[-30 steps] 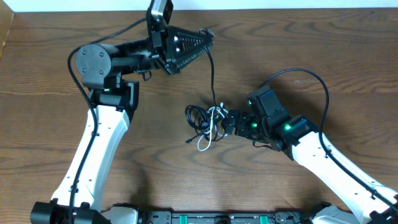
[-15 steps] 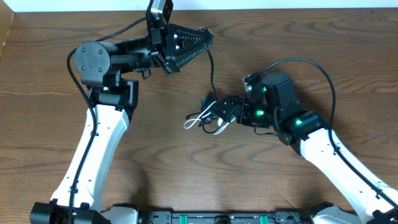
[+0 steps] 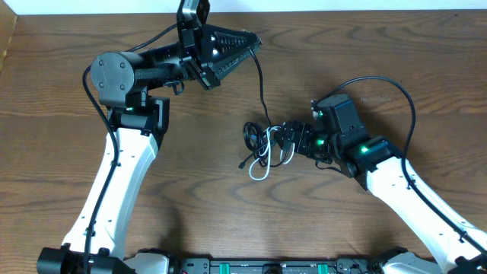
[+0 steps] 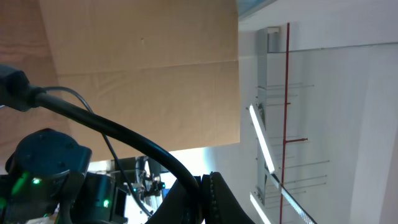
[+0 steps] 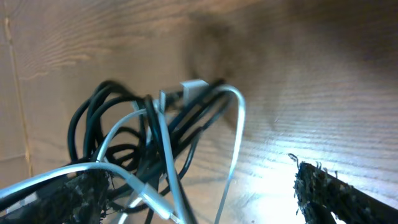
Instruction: Untangle cables
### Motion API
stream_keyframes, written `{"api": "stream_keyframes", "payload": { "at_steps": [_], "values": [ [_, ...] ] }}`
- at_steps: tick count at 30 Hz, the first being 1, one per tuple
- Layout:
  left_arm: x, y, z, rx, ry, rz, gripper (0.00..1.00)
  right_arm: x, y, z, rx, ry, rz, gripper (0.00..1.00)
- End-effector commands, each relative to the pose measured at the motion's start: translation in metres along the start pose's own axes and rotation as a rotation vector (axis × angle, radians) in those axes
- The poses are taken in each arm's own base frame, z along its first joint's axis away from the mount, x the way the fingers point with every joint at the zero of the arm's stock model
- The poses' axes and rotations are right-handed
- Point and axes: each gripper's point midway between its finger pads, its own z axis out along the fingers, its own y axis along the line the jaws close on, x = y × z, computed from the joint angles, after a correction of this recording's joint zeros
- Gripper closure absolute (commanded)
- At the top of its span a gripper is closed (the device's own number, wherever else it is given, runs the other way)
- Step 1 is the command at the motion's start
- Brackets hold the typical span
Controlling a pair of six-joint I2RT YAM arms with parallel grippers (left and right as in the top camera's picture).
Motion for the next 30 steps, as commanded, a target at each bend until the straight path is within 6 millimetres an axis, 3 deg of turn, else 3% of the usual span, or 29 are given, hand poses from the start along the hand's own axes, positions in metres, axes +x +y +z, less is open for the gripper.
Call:
{"api": "stream_keyframes", "payload": {
  "at_steps": [1, 4, 5, 9, 11, 13, 22, 27, 28, 30],
  "values": [
    [0.0, -0.017, 0.0, 0.03, -0.016, -0.018, 0.92, -0.004, -0.006, 0.008, 0.046, -0.02, 0.01, 0.07],
    [0.002, -0.022, 0.0, 0.038, -0.023, -0.009, 0.92, -0.003, -0.017, 0.018, 0.085, -0.006, 0.021, 0.11],
    [0.003, -0.023, 0.0, 0.04, -0.023, -0.006, 0.93, -0.001, -0.02, 0.022, 0.097, 0.003, 0.025, 0.18],
    [0.005, -0.025, -0.001, 0.038, -0.018, 0.001, 0.93, 0.005, -0.033, 0.036, 0.138, 0.042, 0.041, 0.57],
    [0.007, -0.024, -0.001, 0.033, -0.01, 0.001, 0.92, 0.005, -0.042, 0.04, 0.169, 0.048, 0.049, 0.82],
    [0.008, -0.023, -0.001, 0.026, -0.001, 0.003, 0.93, 0.006, -0.052, 0.041, 0.213, 0.045, 0.058, 0.97],
    [0.013, -0.005, -0.023, -0.077, 0.084, 0.192, 0.92, 0.008, -0.101, 0.023, 0.419, 0.044, 0.116, 0.99],
    [0.007, 0.011, -0.044, -0.14, 0.093, 0.152, 0.93, 0.009, -0.123, 0.012, 0.501, 0.048, 0.163, 0.99],
    [0.004, 0.013, -0.047, -0.144, 0.085, 0.145, 0.92, 0.009, -0.125, 0.01, 0.505, 0.051, 0.17, 0.96],
    [0.001, 0.015, -0.051, -0.147, 0.069, 0.139, 0.93, 0.01, -0.125, 0.01, 0.499, 0.057, 0.179, 0.71]
  ]
}}
